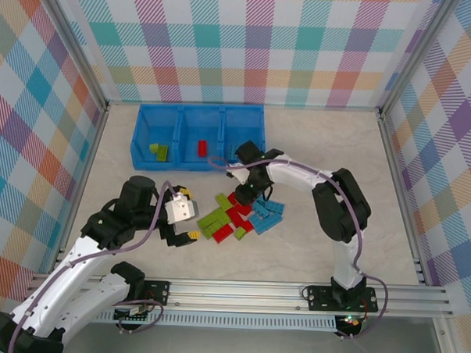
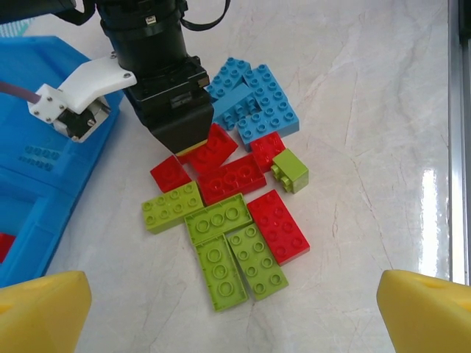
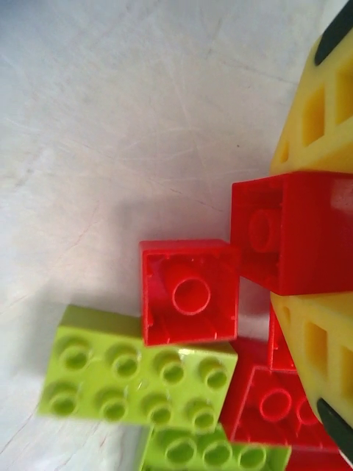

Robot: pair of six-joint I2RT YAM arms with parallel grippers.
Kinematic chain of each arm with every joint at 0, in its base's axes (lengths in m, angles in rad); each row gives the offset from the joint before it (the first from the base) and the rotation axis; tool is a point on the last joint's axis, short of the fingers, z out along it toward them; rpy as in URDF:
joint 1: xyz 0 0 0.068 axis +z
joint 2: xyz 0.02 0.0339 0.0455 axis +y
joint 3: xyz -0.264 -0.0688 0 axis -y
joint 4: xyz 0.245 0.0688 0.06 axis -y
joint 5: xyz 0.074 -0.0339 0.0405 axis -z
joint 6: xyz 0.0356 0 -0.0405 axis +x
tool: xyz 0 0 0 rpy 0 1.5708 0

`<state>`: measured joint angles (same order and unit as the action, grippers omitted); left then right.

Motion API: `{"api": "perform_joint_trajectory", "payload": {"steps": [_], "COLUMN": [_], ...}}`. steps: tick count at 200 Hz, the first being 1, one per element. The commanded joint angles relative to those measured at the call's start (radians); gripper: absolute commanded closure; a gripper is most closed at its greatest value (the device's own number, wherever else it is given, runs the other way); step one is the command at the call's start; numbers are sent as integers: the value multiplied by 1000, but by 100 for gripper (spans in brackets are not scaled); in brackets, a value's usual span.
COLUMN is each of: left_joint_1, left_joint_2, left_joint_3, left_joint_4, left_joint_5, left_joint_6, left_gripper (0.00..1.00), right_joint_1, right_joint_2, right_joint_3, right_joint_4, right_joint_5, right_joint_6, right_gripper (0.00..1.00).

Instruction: Sort the legos into containers by color

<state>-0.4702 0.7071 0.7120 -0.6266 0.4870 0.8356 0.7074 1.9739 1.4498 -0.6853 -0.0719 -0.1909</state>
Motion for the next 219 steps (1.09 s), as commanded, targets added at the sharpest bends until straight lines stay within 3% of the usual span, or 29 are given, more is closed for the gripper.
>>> {"api": "perform_joint_trajectory", "payload": {"steps": [1,55,98,137,170,219], "left_joint_1": [-10,-10,13,36,42,45], "left_joint_2": [-36,-87,-168,-233,-242,-242], "left_joint_3": [-22,-50,-95,-143,-157,-161], "left_joint_4": [49,150,304,393,426,440], "left_joint_5": [41,-73,-396,-577,-615,-620], "left_joint_6": [19,-45,-117,-135,-148,-154], "left_gripper": [0,0,0,0,0,0], "right_joint_1": [5,28,78,91,92,92], "right_joint_2": [-123,-124,10,203,410,685], "right_joint_3": [31,108,319,567,859,1382], "right_joint_4": [58,201,288,343,248,-50], "right_joint_5": [-38,-75,49,203,298,306], "right_joint_6": [46,186,236,197,101,38], "right_gripper": [64,68,69,69,68,52]}}
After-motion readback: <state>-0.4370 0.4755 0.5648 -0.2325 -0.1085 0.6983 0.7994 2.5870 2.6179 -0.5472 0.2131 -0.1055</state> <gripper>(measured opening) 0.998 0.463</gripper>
